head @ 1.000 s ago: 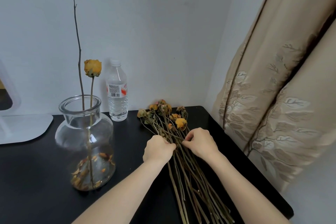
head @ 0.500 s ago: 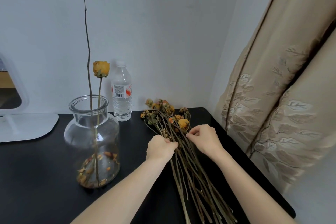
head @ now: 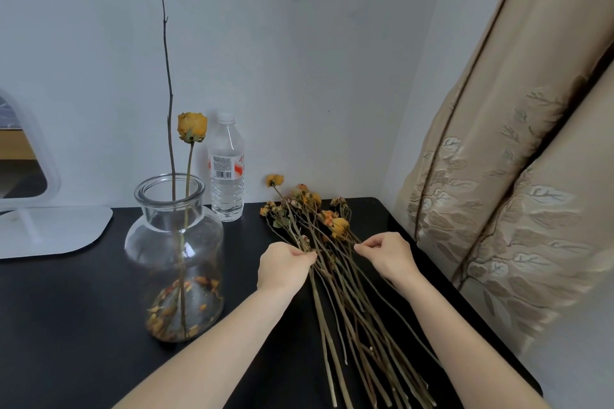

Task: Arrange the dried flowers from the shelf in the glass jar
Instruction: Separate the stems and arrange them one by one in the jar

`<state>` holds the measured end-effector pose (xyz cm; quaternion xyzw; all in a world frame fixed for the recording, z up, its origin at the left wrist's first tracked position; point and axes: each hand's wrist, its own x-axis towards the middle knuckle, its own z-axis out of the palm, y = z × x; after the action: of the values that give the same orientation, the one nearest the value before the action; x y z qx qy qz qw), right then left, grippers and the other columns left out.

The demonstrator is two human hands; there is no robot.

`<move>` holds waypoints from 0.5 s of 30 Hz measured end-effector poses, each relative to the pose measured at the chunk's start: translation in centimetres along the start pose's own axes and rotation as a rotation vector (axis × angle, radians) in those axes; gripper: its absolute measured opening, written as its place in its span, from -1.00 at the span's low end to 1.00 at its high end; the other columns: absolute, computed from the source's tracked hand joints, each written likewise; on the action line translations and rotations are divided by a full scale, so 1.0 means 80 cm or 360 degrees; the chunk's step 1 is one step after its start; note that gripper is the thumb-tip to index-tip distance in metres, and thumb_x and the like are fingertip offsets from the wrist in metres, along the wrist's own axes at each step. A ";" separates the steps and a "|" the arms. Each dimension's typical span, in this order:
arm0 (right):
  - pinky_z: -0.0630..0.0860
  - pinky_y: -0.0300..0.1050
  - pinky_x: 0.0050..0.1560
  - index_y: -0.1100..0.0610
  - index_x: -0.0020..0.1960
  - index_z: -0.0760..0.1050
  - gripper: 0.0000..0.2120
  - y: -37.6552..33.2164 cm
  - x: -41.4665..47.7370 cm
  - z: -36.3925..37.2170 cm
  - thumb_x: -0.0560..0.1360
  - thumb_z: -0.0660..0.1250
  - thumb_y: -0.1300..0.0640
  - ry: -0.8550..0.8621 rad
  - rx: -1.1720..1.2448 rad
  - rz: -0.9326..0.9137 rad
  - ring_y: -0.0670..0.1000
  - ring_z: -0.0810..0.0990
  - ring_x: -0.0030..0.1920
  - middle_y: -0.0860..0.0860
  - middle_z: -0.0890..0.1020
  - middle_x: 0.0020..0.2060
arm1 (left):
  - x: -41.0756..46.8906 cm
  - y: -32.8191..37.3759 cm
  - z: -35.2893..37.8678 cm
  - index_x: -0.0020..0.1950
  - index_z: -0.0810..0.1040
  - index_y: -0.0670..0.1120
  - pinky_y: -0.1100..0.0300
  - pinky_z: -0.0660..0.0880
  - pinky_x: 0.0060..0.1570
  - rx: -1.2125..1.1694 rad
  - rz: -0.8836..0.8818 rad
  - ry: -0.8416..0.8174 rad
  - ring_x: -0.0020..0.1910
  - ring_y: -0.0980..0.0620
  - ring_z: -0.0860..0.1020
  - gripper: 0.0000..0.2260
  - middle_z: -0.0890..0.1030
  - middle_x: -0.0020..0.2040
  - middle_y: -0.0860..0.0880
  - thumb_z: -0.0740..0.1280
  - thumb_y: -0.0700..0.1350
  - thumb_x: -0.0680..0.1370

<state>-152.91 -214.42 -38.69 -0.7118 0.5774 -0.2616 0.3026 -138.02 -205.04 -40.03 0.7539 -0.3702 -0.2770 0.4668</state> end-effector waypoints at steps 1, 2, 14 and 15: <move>0.38 -0.18 -0.06 0.17 -0.09 0.65 -0.86 -0.001 0.000 -0.001 0.46 0.39 0.10 0.0011 0.0018 0.0006 -0.06 0.52 -0.12 0.00 0.61 -0.18 | -0.001 0.001 -0.002 -0.33 0.47 -0.08 0.22 0.35 -0.15 0.0004 0.0015 0.0005 -0.41 0.23 0.37 -0.77 0.41 -0.42 0.11 0.37 -0.05 0.49; 0.38 -0.17 -0.05 0.17 -0.10 0.65 -0.86 -0.002 0.001 -0.002 0.46 0.39 0.10 0.0024 0.0031 0.0008 -0.06 0.52 -0.11 0.00 0.61 -0.18 | -0.002 0.002 -0.003 -0.32 0.49 -0.08 0.22 0.36 -0.15 0.0009 0.0032 0.0011 -0.40 0.22 0.38 -0.78 0.43 -0.41 0.11 0.37 -0.04 0.49; 0.33 -0.33 -0.28 0.12 -0.08 0.63 -0.87 -0.030 0.000 -0.032 0.48 0.36 0.08 0.0205 0.0451 -0.0160 -0.16 0.52 -0.18 -0.12 0.59 -0.27 | -0.016 0.028 -0.017 -0.29 0.52 -0.06 0.25 0.41 -0.22 0.0106 0.0350 0.0047 -0.24 0.04 0.47 -0.79 0.54 -0.24 -0.06 0.31 -0.04 0.53; 0.33 -0.32 -0.27 0.12 -0.07 0.62 -0.86 -0.036 -0.001 -0.036 0.48 0.36 0.07 0.0212 0.0524 -0.0171 -0.15 0.53 -0.18 -0.12 0.59 -0.27 | -0.018 0.033 -0.019 -0.29 0.51 -0.06 0.30 0.39 -0.26 0.0109 0.0395 0.0061 -0.25 0.03 0.47 -0.79 0.57 -0.24 -0.12 0.31 -0.04 0.53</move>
<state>-153.13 -214.32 -34.63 -0.6637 0.5066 -0.4149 0.3616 -138.51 -203.85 -36.91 0.7230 -0.4609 -0.1897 0.4785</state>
